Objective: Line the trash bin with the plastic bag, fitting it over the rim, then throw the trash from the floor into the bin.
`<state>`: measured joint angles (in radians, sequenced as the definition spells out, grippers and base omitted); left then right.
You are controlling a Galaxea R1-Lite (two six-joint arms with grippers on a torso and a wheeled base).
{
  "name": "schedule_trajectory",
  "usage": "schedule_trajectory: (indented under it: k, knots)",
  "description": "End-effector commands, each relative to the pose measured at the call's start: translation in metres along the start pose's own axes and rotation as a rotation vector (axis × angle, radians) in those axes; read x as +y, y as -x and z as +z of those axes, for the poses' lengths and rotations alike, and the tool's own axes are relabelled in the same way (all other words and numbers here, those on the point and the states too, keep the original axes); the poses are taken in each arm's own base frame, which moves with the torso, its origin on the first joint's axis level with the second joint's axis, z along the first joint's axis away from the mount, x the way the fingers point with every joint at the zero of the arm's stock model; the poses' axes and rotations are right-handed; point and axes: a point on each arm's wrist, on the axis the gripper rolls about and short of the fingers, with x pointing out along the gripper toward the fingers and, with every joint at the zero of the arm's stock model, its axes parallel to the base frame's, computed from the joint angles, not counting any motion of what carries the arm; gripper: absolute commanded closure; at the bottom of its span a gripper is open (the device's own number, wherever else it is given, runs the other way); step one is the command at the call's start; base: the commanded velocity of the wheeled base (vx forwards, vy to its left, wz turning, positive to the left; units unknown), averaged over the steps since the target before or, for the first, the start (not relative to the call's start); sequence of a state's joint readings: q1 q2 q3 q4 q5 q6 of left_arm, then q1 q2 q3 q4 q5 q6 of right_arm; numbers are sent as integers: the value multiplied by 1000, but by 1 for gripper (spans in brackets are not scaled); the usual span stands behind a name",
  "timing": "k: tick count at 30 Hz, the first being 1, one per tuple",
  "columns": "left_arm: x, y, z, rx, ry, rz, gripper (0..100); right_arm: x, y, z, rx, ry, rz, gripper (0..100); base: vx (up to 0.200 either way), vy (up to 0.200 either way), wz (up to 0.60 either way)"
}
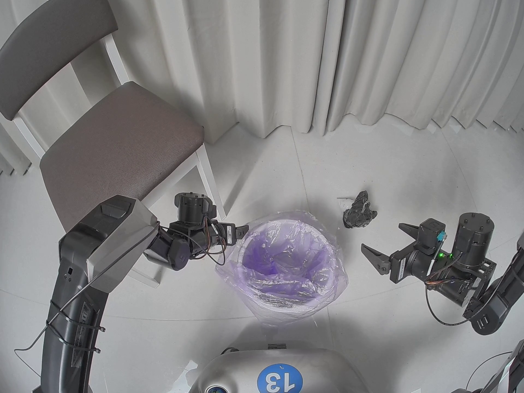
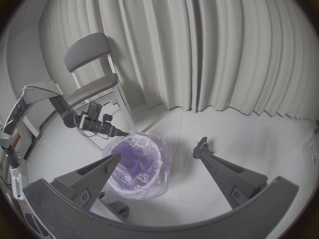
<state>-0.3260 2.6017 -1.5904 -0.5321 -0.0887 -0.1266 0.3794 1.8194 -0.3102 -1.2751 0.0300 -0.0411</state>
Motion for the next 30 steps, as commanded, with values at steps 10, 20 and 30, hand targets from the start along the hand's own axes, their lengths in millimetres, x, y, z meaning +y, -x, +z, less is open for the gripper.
schedule_trajectory:
  k: [10, 20, 30]
  knots:
    - [-2, -35, -18, 125, -79, 65, 0, -24, 19, 18, -42, -17, 13, 0, 0, 0, 0]
    - [-2, -8, 45, -34, -25, 87, 0, -23, 10, 2, 55, -29, 25, 0, 0, 0, 0]
    - [-18, 61, 87, -71, 67, 69, 0, -10, -15, -4, 182, -49, 76, 0, 0, 0, 0]
